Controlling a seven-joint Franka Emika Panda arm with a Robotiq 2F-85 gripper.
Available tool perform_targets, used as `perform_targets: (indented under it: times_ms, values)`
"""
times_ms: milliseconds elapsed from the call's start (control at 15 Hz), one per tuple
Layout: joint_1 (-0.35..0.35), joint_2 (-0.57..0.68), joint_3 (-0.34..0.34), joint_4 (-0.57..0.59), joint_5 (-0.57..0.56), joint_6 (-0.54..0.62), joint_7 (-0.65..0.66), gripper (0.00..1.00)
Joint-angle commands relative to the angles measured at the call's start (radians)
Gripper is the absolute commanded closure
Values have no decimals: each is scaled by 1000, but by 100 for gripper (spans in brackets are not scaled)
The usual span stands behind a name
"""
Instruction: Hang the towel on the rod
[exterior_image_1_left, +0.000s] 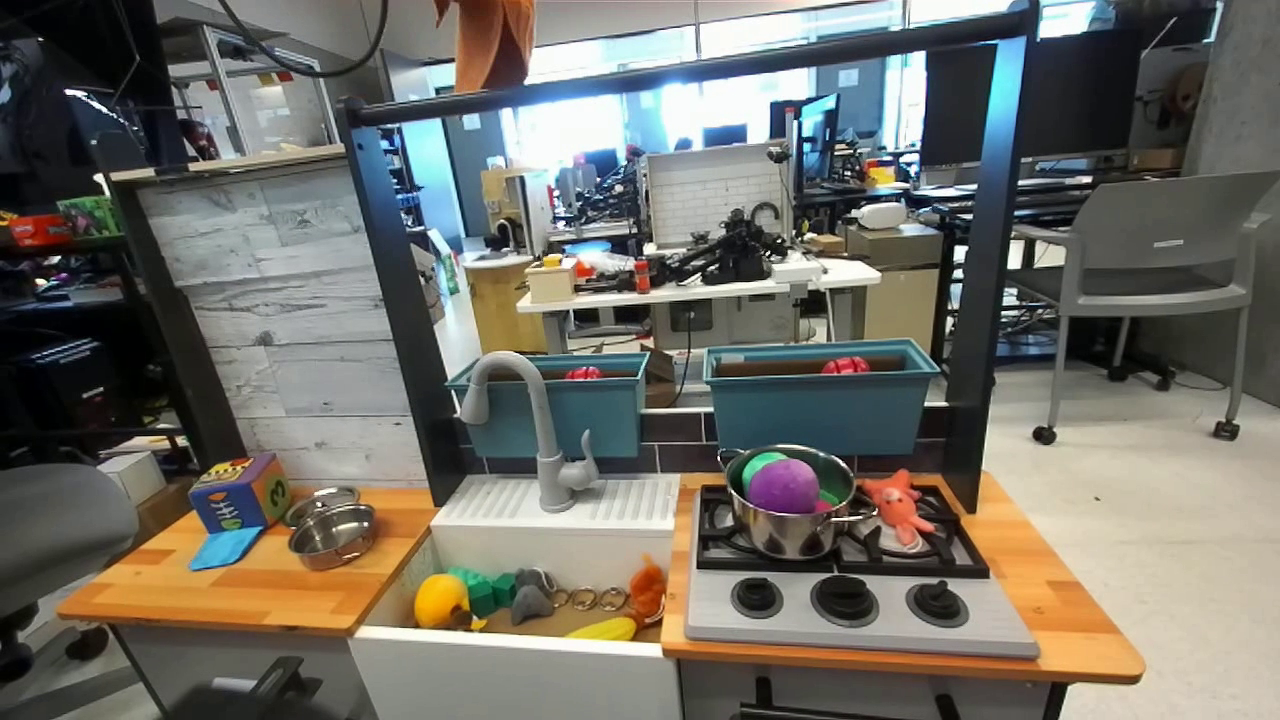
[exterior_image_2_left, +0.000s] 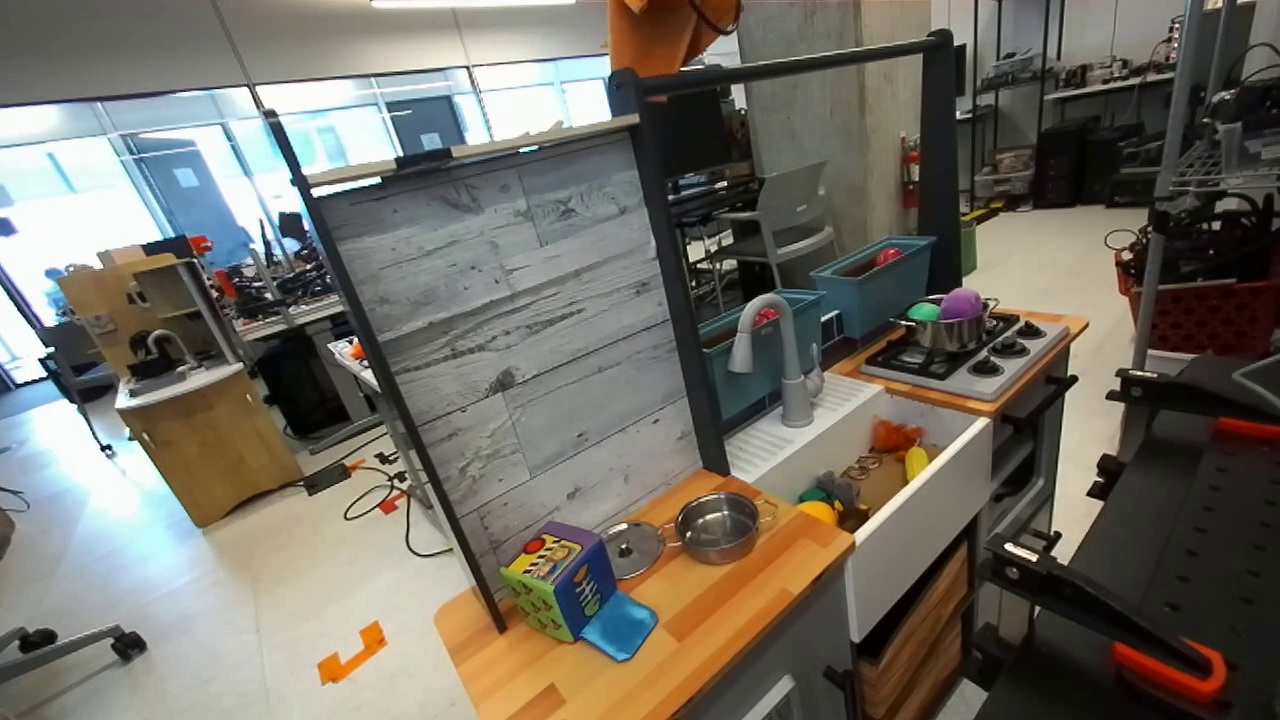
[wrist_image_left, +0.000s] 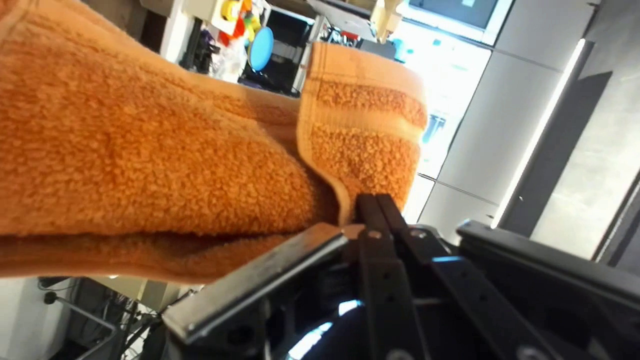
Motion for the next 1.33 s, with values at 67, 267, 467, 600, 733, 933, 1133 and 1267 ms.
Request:
perform_targets:
  times_ms: [67, 267, 467, 600, 733, 933, 1133, 1267]
  values:
    - [70, 213, -140, 286, -105, -219, 166, 100]
    - [66, 283, -183, 386, -116, -342, 196, 100]
    - [40, 280, -186, 381, -134, -451, 164, 100]
    - [23, 252, -191, 336, -147, -529, 127, 100]
    - [6, 228, -195, 291, -161, -597, 86, 100]
    - [-20, 189, -203, 202, -178, -663, 7, 100]
    - [-41, 119, -221, 52, -193, -682, -81, 100]
    - [-50, 66, -230, -61, -193, -656, -147, 100]
